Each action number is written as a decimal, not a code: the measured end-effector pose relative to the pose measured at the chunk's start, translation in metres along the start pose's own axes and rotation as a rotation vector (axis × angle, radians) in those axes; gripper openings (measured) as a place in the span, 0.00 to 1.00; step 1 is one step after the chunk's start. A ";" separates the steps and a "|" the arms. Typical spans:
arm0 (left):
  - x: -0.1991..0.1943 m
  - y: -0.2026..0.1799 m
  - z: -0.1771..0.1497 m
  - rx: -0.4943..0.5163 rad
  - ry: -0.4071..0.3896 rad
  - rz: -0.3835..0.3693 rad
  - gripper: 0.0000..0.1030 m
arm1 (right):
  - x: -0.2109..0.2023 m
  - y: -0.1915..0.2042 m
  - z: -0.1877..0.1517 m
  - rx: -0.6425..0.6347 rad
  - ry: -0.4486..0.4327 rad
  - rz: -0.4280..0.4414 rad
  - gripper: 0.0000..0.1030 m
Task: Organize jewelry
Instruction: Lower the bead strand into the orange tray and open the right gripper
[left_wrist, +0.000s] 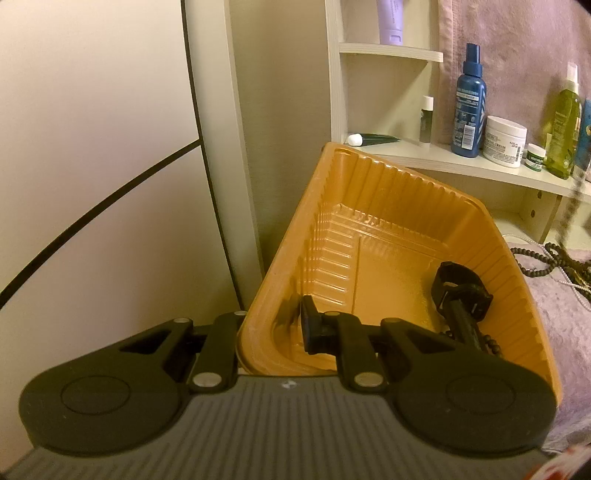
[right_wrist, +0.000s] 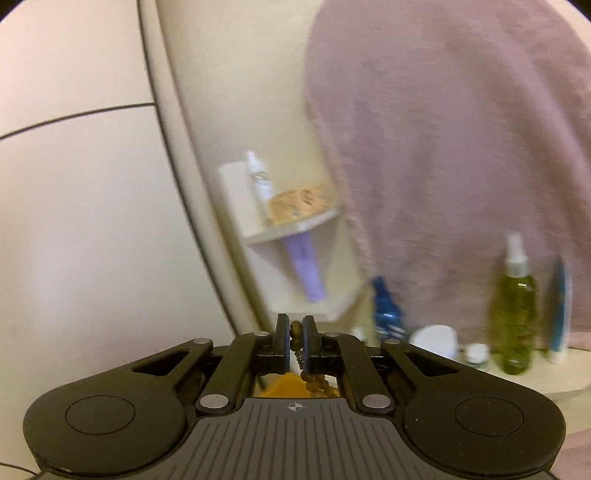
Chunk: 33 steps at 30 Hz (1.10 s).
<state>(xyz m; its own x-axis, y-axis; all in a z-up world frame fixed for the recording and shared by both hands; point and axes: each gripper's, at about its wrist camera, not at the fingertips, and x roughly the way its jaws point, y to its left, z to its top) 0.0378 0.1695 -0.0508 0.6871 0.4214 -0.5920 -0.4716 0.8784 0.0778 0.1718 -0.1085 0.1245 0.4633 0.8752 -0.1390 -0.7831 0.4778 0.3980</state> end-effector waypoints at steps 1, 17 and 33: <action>0.000 0.000 0.000 -0.001 0.001 -0.001 0.13 | 0.003 0.004 0.000 0.003 0.001 0.014 0.06; -0.002 0.000 0.001 -0.002 -0.003 -0.006 0.13 | 0.080 0.002 -0.083 0.067 0.290 0.042 0.06; 0.000 -0.002 0.002 -0.001 0.002 -0.002 0.13 | 0.084 -0.004 -0.086 0.078 0.233 0.102 0.06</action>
<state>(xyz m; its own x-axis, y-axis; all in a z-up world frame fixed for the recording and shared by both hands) 0.0399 0.1686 -0.0489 0.6870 0.4192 -0.5935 -0.4710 0.8789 0.0756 0.1779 -0.0306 0.0330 0.2681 0.9167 -0.2961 -0.7823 0.3866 0.4884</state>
